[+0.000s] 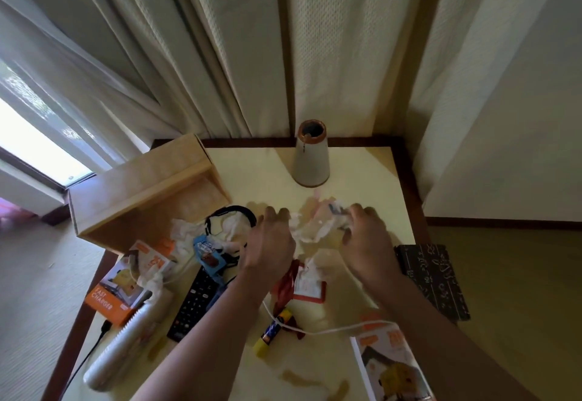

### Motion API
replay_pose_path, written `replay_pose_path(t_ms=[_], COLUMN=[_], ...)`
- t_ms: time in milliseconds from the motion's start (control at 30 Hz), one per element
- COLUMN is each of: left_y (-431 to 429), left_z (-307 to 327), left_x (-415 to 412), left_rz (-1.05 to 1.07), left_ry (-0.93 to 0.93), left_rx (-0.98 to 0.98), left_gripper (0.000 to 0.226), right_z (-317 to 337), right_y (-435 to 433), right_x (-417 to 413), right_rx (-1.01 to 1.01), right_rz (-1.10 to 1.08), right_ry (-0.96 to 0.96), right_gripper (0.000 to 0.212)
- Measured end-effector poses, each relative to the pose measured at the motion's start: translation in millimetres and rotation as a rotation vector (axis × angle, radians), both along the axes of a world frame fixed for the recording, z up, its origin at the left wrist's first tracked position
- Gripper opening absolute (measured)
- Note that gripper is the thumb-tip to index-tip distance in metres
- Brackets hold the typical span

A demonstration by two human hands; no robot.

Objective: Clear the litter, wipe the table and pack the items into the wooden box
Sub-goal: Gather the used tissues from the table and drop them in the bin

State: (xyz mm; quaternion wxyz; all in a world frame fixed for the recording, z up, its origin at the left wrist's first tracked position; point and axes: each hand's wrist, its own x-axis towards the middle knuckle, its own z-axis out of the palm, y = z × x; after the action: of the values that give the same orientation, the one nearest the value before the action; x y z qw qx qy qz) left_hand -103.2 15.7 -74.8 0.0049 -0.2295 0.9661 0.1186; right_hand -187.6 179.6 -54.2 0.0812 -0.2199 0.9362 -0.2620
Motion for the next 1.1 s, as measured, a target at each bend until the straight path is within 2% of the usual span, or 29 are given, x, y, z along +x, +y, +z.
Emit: replay_pose_path(t_ms=[67, 167, 267, 367, 467, 567, 633, 733, 833, 1000, 1100], left_y=[6.2, 21.6, 36.4, 43.5, 44.1, 40.0, 35.0, 26.8, 19.9, 9.9, 0.4], left_z=[4.2, 1.2, -14.7, -30.2, -35.2, -37.1, -37.5, -40.7, -41.8, -29.1, -18.8], left_x=[-0.4, 2.3, 5.5, 8.0, 7.6, 5.4, 5.9, 7.8, 8.0, 10.5, 12.3], left_rz=[-0.053, -0.183, -0.221, -0.219, -0.243, -0.239, -0.211, -0.173, -0.128, 0.030, 0.088], left_ry=[0.020, -0.055, -0.226, -0.322, -0.307, -0.318, -0.302, -0.247, -0.175, 0.041, 0.168], left_rx=[-0.006, -0.074, -0.062, -0.036, -0.038, 0.024, 0.074, 0.103, 0.157, 0.400, 0.352], left_gripper=[0.026, 0.028, 0.051, 0.068, 0.056, 0.046, 0.042, 0.038, 0.030, 0.033, 0.039], right_z=[9.6, 9.6, -3.5, -10.4, -8.5, -11.6, -23.8, -42.9, -50.9, -55.4, -52.4], right_y=[-5.0, -23.9, -40.0, -47.4, -49.6, -46.7, -44.6, -42.8, -41.1, -41.3, -40.9], right_x=[-14.7, -36.3, -50.9, -55.5, -53.1, -49.7, -48.0, -44.5, -41.5, -35.7, -31.5], right_rx=[-0.050, -0.021, 0.171, 0.352, 0.406, 0.431, 0.432, 0.407, 0.361, 0.244, 0.128], right_rz=[-0.031, 0.001, 0.135, 0.333, 0.434, 0.450, 0.450, 0.397, 0.326, 0.235, 0.159], right_ry=[0.049, 0.095, 0.075, -0.046, -0.242, -0.335, -0.260, -0.101, -0.056, -0.096, -0.132], right_gripper=[0.035, 0.040, 0.040, 0.050, 0.070, 0.076, 0.071, 0.049, 0.038, 0.045, 0.047])
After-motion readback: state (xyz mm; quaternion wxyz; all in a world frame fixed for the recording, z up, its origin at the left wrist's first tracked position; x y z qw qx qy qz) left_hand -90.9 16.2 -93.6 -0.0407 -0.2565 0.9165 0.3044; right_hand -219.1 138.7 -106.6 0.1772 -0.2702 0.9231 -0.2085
